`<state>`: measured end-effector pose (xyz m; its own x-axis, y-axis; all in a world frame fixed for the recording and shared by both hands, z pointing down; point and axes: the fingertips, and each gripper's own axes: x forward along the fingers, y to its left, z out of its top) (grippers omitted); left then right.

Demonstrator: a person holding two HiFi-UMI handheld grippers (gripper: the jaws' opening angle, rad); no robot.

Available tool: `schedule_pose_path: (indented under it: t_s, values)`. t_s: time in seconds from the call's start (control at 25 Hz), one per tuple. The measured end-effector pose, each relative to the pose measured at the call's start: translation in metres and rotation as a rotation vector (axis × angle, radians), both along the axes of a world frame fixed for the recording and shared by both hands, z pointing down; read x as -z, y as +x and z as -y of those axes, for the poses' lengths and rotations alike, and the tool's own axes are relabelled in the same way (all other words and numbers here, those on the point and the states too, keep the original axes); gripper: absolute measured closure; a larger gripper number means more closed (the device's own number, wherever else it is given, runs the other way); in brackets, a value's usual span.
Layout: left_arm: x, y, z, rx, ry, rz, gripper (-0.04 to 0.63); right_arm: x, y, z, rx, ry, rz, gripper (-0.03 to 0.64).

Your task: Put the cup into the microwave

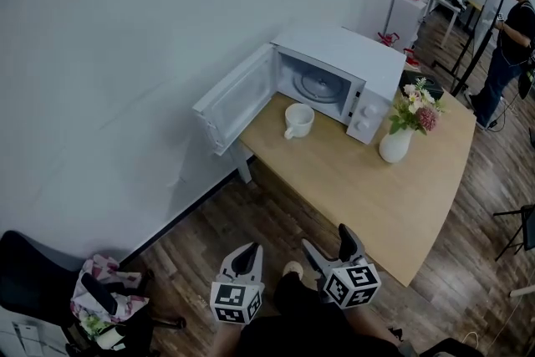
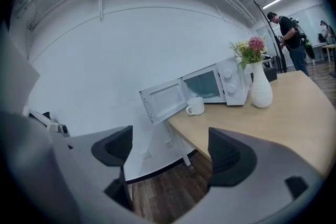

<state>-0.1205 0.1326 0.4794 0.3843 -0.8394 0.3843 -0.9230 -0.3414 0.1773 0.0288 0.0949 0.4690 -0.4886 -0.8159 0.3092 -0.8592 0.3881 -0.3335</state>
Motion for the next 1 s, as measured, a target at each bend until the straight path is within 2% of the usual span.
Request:
schedule_pose_path:
  t_s: [0.68, 1.0]
  values:
    - [-0.009, 0.003, 0.095, -0.035, -0.011, 0.012, 0.584, -0.018, 0.006, 0.093, -0.040, -0.027, 0.020, 0.178]
    - [-0.018, 0.000, 0.120, -0.010, -0.015, 0.006, 0.584, -0.028, 0.003, 0.119, -0.027, -0.034, 0.035, 0.178]
